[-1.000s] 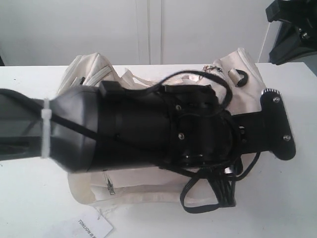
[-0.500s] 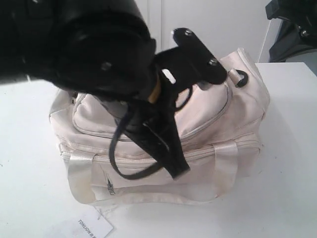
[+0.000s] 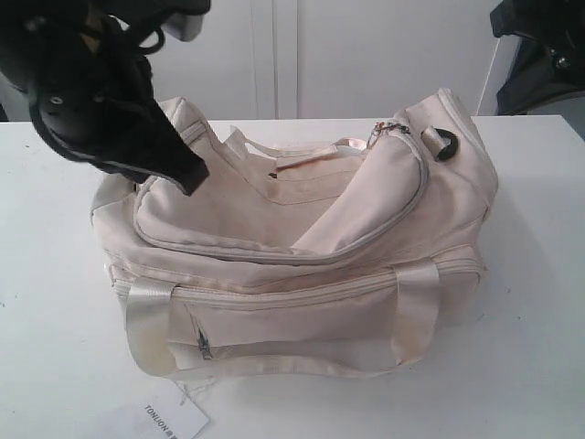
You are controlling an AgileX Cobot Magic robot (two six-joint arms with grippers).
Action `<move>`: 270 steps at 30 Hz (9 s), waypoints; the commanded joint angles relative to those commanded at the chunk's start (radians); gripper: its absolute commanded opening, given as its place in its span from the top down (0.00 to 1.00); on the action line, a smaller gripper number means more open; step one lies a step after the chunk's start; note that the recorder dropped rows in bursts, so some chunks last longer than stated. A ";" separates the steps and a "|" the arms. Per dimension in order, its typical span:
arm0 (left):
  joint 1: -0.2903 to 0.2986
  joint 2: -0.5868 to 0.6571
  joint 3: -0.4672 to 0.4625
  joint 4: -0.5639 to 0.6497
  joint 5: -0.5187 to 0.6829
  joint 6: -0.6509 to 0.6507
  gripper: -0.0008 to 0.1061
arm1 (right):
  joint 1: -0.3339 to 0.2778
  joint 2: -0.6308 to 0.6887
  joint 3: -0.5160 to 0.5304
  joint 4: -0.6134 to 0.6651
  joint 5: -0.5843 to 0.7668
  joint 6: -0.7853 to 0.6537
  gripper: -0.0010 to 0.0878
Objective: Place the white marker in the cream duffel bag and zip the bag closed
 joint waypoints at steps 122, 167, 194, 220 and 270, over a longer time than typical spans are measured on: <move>0.576 -1.410 1.456 -0.217 -0.730 0.245 0.99 | 0.000 0.002 -0.002 0.004 -0.046 0.000 0.99; 0.576 -1.410 1.456 -0.217 -0.730 0.245 0.99 | 0.000 -0.437 0.363 -0.178 -0.359 -0.218 0.99; 0.576 -1.410 1.456 -0.217 -0.730 0.247 0.99 | 0.000 -1.055 1.117 -0.225 -0.688 -0.138 0.99; 0.576 -1.410 1.456 -0.217 -0.730 0.247 0.99 | 0.000 -1.294 1.117 -0.232 -0.665 0.047 0.99; 0.576 -1.410 1.456 -0.217 -0.730 0.247 0.99 | 0.000 -1.449 1.264 -0.348 -0.663 0.150 0.99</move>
